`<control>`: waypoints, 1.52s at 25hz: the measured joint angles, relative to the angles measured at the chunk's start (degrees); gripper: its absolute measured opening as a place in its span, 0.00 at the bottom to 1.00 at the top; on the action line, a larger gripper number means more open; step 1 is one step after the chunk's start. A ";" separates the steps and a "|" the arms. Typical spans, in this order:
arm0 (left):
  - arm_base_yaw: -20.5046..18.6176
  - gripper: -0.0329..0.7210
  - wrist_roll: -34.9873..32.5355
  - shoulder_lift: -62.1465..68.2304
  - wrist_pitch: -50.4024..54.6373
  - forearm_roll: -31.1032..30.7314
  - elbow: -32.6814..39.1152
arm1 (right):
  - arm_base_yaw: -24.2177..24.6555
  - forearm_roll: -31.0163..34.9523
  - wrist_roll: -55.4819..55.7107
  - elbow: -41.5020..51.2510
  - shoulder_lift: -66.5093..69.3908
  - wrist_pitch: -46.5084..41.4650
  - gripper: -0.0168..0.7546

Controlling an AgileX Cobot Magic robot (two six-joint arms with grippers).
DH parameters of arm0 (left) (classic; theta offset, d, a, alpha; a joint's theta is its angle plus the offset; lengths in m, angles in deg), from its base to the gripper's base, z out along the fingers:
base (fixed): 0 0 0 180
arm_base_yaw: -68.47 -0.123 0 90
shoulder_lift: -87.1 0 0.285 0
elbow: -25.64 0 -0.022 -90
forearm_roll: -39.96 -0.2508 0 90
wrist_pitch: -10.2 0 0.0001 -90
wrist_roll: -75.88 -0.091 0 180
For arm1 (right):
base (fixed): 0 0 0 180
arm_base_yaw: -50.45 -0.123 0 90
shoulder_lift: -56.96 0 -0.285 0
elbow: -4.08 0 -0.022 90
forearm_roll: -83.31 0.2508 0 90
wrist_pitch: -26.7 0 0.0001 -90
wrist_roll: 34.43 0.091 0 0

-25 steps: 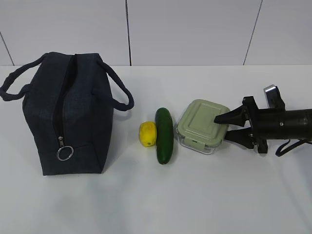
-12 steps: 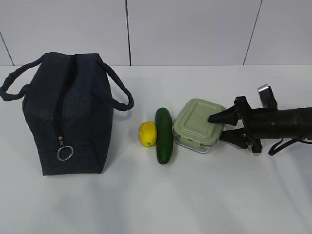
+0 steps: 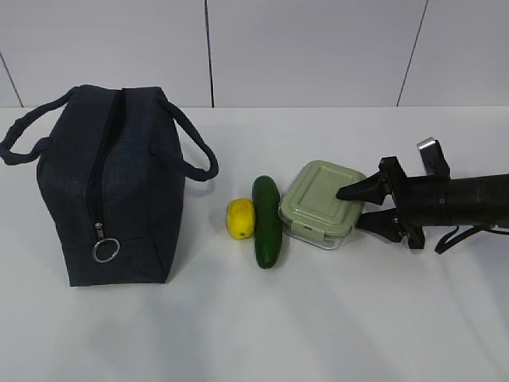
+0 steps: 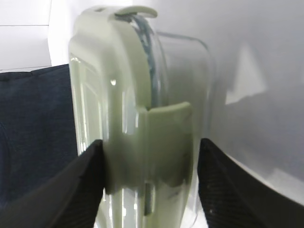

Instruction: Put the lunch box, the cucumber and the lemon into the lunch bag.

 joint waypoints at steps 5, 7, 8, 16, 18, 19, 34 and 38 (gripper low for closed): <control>0.00 0.36 0.00 0.00 0.00 0.00 0.00 | 0.00 0.00 0.00 0.00 0.00 0.00 0.60; 0.00 0.36 0.00 0.00 0.00 0.00 0.00 | 0.00 0.00 0.00 0.00 0.00 0.00 0.60; 0.00 0.36 0.00 0.00 0.00 0.00 0.00 | 0.00 0.00 0.00 0.00 0.00 0.00 0.60; 0.00 0.36 0.00 0.00 0.00 0.00 0.00 | 0.00 -0.31 0.09 0.00 0.00 -0.44 0.60; 0.00 0.36 0.00 0.00 0.00 0.00 0.00 | 0.00 -0.43 0.09 0.00 0.00 -0.56 0.59; 0.00 0.36 0.00 0.00 0.00 0.00 0.00 | 0.00 -0.43 0.09 0.00 0.00 -0.70 0.59; 0.00 0.36 0.00 0.00 0.00 0.00 0.00 | 0.00 -1.38 0.09 0.00 0.00 -2.27 0.54; 0.00 0.36 0.00 0.00 0.00 0.00 0.00 | 0.00 -1.70 0.09 0.00 0.00 -2.61 0.53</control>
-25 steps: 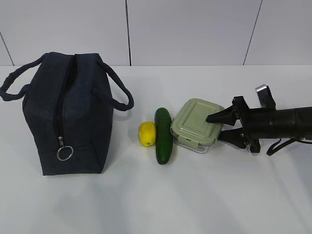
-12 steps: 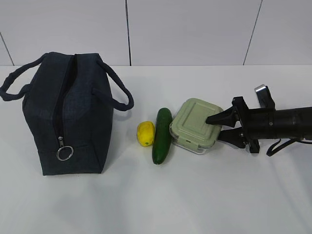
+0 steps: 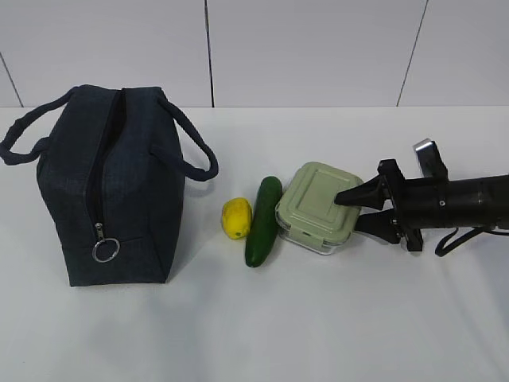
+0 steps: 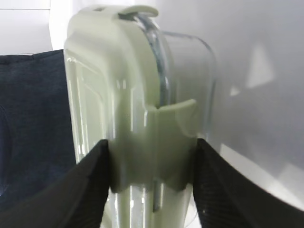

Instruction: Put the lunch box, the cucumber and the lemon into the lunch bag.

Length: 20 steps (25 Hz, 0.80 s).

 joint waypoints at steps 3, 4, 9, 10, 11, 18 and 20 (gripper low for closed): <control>0.00 0.36 0.00 0.00 0.00 0.00 0.00 | 0.00 -0.09 0.00 0.00 0.00 -0.11 0.53; 0.00 0.36 0.00 0.00 0.00 0.00 0.00 | 0.00 -0.09 0.00 0.00 0.00 -0.11 0.52; 0.00 0.36 0.00 0.00 0.00 0.00 0.00 | 0.00 -0.22 0.00 0.00 0.00 -0.33 0.52; 0.00 0.36 0.00 0.00 0.00 0.00 0.00 | 0.00 -0.22 0.00 0.00 0.00 -0.33 0.52; 0.00 0.36 0.00 0.00 0.00 0.00 0.00 | 0.00 -0.22 0.00 0.00 0.00 -0.33 0.52; 0.00 0.36 0.00 0.00 0.00 0.00 0.00 | 0.00 -0.48 0.00 0.00 0.00 -0.55 0.52; 0.00 0.36 0.00 0.00 0.00 0.00 0.00 | 0.00 -0.59 0.00 0.00 0.00 -0.76 0.52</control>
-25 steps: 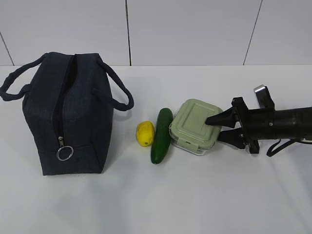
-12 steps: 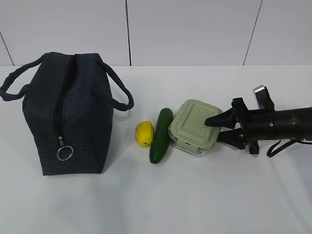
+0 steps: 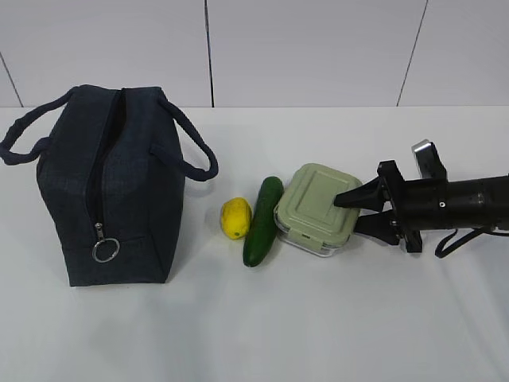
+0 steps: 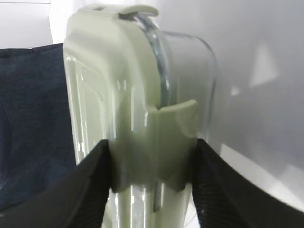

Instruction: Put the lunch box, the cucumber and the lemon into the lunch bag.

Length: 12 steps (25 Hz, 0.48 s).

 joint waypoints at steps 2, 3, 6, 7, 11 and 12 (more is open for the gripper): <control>0.00 0.36 0.00 0.00 0.00 0.00 0.00 | 0.00 -0.33 0.00 0.00 0.00 -0.35 0.52; 0.00 0.36 0.00 0.00 0.00 0.00 0.00 | 0.00 -0.44 0.00 0.00 0.13 -0.55 0.52; 0.00 0.36 0.00 0.00 0.00 0.00 0.00 | 0.00 -0.99 0.00 0.00 0.25 -1.26 0.52; 0.00 0.36 0.00 0.00 0.00 0.00 0.00 | 0.00 -1.24 0.00 0.00 0.25 -1.38 0.52; 0.00 0.36 0.00 0.00 0.00 0.01 0.00 | 0.00 -2.26 0.00 0.00 0.28 -2.60 0.52; 0.00 0.36 0.00 0.00 0.00 0.01 0.00 | 0.00 -2.48 0.00 0.00 0.38 -3.00 0.52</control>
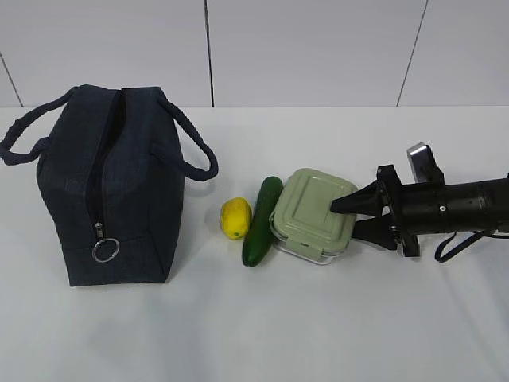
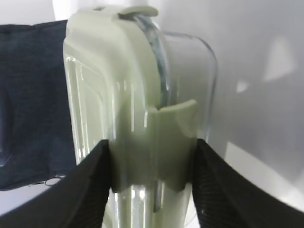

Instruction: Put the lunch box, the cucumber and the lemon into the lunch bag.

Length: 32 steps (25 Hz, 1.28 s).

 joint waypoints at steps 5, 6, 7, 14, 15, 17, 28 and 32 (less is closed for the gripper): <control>0.00 0.36 0.00 0.00 0.00 0.10 0.00 | -0.13 -0.11 -0.62 0.00 0.00 -1.60 0.52; 0.00 0.36 0.00 0.00 0.00 0.10 0.00 | -0.13 -0.11 -0.86 0.00 0.00 -1.60 0.52; 0.00 0.36 0.00 0.00 0.00 0.10 0.00 | -0.13 -0.11 -0.86 0.00 0.00 -1.60 0.52; 0.00 0.36 0.00 0.00 0.00 0.10 0.00 | -0.13 -0.22 -1.05 0.00 0.00 -1.60 0.52; 0.00 0.36 0.00 0.00 0.00 0.21 0.00 | -0.13 -0.22 -1.05 0.00 0.00 -1.60 0.52; 0.00 0.36 0.00 0.00 0.00 0.32 0.00 | -0.13 -0.33 -1.05 0.00 0.00 -1.60 0.52; 0.00 0.36 0.00 0.00 0.00 1.25 0.00 | -0.13 -0.62 -1.05 0.00 -1.18 -1.60 0.52; 0.00 0.36 0.00 0.00 0.00 1.99 0.00 | -0.13 -0.98 -0.94 0.00 -2.59 -1.70 0.52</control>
